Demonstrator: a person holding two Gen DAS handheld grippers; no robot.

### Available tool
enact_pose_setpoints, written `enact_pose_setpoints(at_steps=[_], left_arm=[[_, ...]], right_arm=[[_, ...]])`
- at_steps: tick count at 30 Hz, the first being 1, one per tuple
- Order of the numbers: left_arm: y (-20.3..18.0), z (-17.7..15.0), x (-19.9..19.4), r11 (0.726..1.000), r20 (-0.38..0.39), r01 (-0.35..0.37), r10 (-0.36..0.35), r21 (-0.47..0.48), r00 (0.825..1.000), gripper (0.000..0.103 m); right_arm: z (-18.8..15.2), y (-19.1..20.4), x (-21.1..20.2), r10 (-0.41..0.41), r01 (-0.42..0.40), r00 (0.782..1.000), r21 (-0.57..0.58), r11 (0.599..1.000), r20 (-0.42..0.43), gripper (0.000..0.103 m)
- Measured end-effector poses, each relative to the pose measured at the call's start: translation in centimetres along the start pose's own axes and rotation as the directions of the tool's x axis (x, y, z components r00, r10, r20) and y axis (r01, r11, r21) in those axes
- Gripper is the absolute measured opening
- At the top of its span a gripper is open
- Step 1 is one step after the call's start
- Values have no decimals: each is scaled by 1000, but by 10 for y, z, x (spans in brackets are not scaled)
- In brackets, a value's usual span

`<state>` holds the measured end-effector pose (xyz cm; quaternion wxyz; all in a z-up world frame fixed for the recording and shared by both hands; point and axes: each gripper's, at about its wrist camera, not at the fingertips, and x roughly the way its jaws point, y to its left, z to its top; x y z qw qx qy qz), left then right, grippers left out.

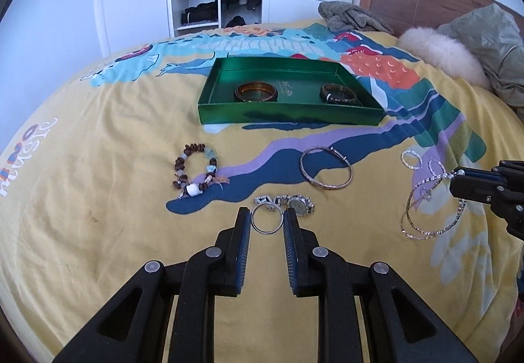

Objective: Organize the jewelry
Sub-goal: 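Grasp the silver ring with the left tool while the right grasps the silver-bead bracelet, then carry the ring and bracelet into the green tray and open both tools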

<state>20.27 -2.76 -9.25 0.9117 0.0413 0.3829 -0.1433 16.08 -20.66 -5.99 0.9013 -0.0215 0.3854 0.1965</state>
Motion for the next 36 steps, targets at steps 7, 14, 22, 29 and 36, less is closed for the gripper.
enact_pose_setpoints(at_steps=[7, 14, 22, 29, 36], left_arm=[[11, 37, -7, 1000, 50, 0, 0, 3, 999, 20], [18, 97, 8, 1000, 85, -22, 20, 16, 996, 20], [30, 185, 70, 997, 94, -73, 72, 11, 993, 20], [34, 226, 160, 993, 29, -114, 114, 24, 993, 20], [34, 229, 235, 983, -58, -171, 175, 66, 983, 20]], right_arm=[[39, -5, -20, -48, 49, 996, -10, 999, 77, 7], [106, -28, -15, -103, 103, 982, 5, 995, 158, 7], [184, -51, 35, -117, 115, 972, 20, 993, 205, 8], [214, -69, 111, -82, 81, 982, 11, 997, 170, 8], [218, -122, 204, -118, 114, 992, 75, 991, 42, 8]])
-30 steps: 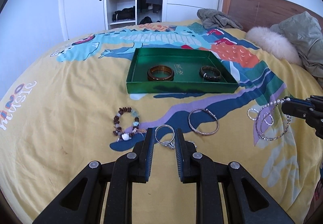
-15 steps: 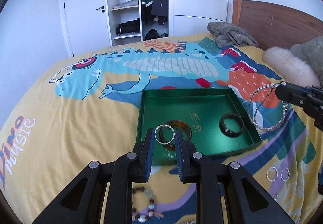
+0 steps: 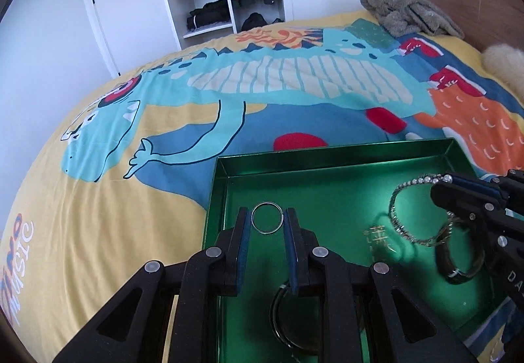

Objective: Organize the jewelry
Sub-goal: 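Carry the ring and bracelet into the green tray and open both tools, then lift both tools out of the tray toward the remaining jewelry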

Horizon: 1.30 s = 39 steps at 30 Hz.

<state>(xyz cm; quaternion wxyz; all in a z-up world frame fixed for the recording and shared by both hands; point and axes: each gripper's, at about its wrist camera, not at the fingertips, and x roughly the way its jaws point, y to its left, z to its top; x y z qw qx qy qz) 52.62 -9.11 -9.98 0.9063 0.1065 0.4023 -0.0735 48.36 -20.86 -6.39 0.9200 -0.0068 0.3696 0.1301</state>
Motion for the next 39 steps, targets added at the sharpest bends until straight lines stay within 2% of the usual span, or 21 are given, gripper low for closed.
enact_pose_setpoints(at_steps=[4, 7, 11, 17, 20, 22, 24, 29, 35, 39], left_arm=[[4, -1, 26, 1000, -60, -27, 26, -9, 998, 20], [7, -3, 36, 999, -101, -33, 30, -22, 994, 20], [6, -3, 42, 999, -132, -43, 40, -13, 990, 20], [9, -1, 43, 999, -146, -42, 38, -31, 989, 24], [15, -1, 33, 998, -115, -22, 16, -58, 993, 31], [18, 1, 17, 998, -81, -2, -4, -69, 997, 39], [21, 3, -5, 998, -43, -2, -1, -67, 999, 43], [37, -6, -81, 996, 47, 4, 0, -84, 999, 43], [55, -48, -176, 997, 112, -16, 25, -80, 993, 44], [66, -87, -231, 997, 137, 2, 10, -83, 991, 45]], right_arm=[[-7, -31, 36, -36, 41, 996, 59, 997, -81, 8], [-12, -51, 49, -28, 43, 992, 126, 991, -122, 8], [-14, -55, 57, -53, 76, 984, 130, 989, -171, 8], [-12, -50, 65, -109, 133, 967, 95, 987, -229, 9], [-12, -51, 54, -119, 143, 971, 105, 984, -207, 20], [-11, -51, 36, -127, 146, 976, 102, 984, -174, 23], [-10, -50, 13, -120, 134, 984, 99, 986, -129, 24], [-16, -41, -70, -106, 105, 994, 88, 990, -4, 24], [-36, -19, -170, -80, 74, 993, 67, 995, 87, 24], [-59, -3, -236, -61, 54, 990, 60, 997, 128, 24]])
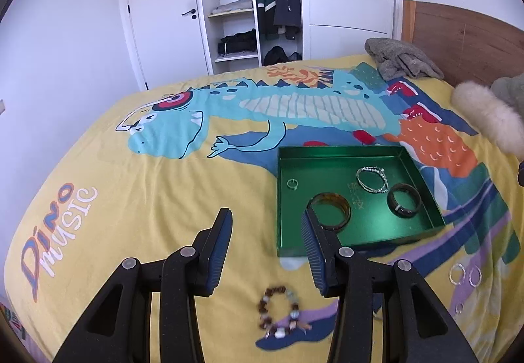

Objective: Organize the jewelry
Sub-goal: 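Lift both tools out of the tray toward the remaining jewelry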

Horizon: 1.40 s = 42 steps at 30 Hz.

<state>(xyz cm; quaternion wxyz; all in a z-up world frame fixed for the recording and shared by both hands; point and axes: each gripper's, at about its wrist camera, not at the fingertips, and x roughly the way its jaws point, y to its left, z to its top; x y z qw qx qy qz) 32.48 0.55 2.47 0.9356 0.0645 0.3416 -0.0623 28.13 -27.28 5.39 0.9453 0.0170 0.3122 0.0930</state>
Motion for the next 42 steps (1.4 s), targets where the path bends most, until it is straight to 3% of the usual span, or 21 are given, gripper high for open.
enact_pose_setpoints(at_steps=[7, 15, 21, 31, 42], left_arm=[[22, -62, -86, 1000, 47, -18, 18, -10, 999, 61], [34, -115, -149, 999, 72, -21, 24, -39, 997, 65], [26, -143, -172, 999, 79, 14, -11, -35, 997, 65], [-12, -167, -160, 993, 54, 115, -113, -28, 992, 72], [-72, -178, -82, 987, -39, 159, -160, -29, 986, 72]], right_arm=[[-46, 19, -88, -16, 16, 1000, -5, 1000, 22, 29], [-97, 43, -146, -9, 9, 999, -23, 1000, 32, 32], [-128, 53, -174, 15, -15, 999, -4, 1000, 44, 32], [-154, 47, -186, -12, 11, 999, 7, 1000, 35, 32], [-182, 25, -122, 42, -39, 998, 47, 998, -53, 33]])
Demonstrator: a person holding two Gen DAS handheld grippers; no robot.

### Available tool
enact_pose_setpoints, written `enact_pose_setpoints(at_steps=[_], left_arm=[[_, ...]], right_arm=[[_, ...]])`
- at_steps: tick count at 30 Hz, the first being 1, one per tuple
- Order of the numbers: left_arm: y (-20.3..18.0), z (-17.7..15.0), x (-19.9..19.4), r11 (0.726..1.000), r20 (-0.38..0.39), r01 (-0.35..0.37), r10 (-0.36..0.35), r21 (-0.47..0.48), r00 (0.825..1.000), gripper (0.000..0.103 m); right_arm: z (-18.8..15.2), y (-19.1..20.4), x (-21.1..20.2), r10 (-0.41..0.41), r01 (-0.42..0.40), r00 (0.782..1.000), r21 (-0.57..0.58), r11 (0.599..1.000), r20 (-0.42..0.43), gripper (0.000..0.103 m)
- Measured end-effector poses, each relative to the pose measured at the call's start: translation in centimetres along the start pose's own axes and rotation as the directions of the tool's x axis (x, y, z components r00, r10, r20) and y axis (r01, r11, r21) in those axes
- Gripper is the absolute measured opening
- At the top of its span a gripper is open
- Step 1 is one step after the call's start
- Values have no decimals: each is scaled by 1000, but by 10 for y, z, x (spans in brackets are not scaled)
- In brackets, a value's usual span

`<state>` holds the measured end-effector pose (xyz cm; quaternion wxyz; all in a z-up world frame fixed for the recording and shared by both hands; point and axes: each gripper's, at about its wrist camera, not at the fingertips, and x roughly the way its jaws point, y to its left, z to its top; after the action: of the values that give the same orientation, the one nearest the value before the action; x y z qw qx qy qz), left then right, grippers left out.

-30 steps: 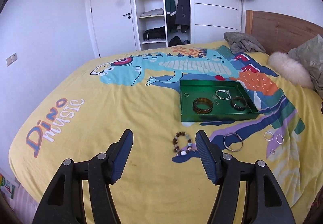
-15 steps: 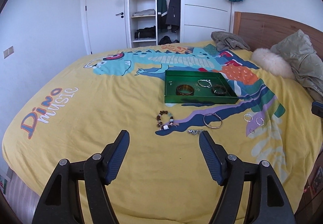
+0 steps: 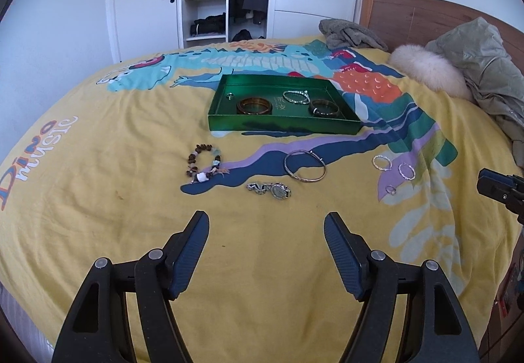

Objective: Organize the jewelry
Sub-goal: 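Lift both tools out of the tray toward the remaining jewelry, then grasp the silver watch with the left tool while the right grasps a small silver ring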

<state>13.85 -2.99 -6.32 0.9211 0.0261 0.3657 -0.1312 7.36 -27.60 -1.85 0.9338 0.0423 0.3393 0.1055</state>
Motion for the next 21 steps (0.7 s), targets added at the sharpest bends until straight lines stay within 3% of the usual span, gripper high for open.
enact_pose_setpoints(at_steps=[11, 21], left_arm=[[-17, 4, 92, 998, -108, -33, 27, -52, 994, 72], [-14, 10, 146, 989, -183, -105, 85, -107, 980, 69]], right_arm=[[-16, -28, 96, 35, -32, 992, 26, 999, -121, 32], [-16, -36, 157, 52, -50, 980, 16, 999, -194, 33]])
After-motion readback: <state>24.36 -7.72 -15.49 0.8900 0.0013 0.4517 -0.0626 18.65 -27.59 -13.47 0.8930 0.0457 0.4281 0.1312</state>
